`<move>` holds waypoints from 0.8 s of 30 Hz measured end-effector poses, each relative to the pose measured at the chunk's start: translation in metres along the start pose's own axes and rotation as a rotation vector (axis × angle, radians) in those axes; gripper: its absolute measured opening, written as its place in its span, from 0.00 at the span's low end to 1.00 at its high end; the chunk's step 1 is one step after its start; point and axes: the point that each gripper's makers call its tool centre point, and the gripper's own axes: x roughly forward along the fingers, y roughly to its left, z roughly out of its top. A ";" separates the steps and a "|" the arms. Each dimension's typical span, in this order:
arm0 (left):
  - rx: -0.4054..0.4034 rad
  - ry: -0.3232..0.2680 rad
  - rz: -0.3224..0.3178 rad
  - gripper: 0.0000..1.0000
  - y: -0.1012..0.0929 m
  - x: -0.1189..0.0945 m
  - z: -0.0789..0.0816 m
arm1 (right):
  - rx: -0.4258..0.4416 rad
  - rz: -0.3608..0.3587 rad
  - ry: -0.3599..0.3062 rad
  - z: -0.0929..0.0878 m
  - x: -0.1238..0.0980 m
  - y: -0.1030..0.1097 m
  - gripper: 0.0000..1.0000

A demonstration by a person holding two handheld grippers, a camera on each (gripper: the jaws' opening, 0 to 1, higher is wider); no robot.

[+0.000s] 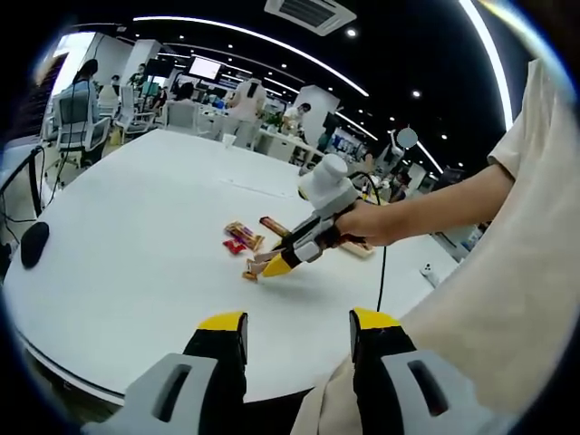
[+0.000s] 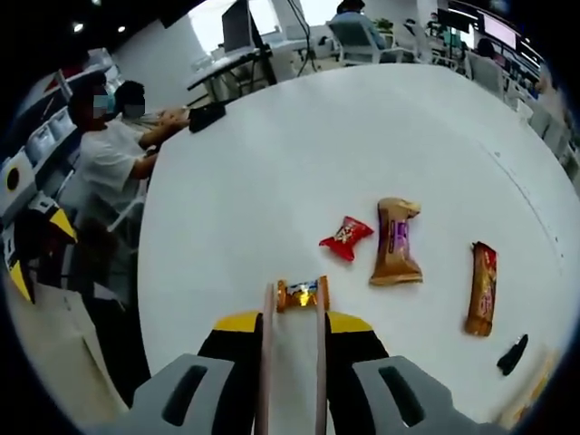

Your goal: Place the target food into the container with the food tongs after gripping and lifting it, then release it inside without dropping or visibly crushing the food.

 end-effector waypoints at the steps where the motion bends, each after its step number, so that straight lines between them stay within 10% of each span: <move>1: 0.000 0.000 0.000 0.44 0.000 0.000 0.000 | 0.000 0.001 -0.002 0.001 0.000 0.001 0.26; 24: -0.016 0.001 0.013 0.44 0.007 -0.004 -0.003 | -0.041 -0.035 0.031 -0.001 0.010 -0.004 0.27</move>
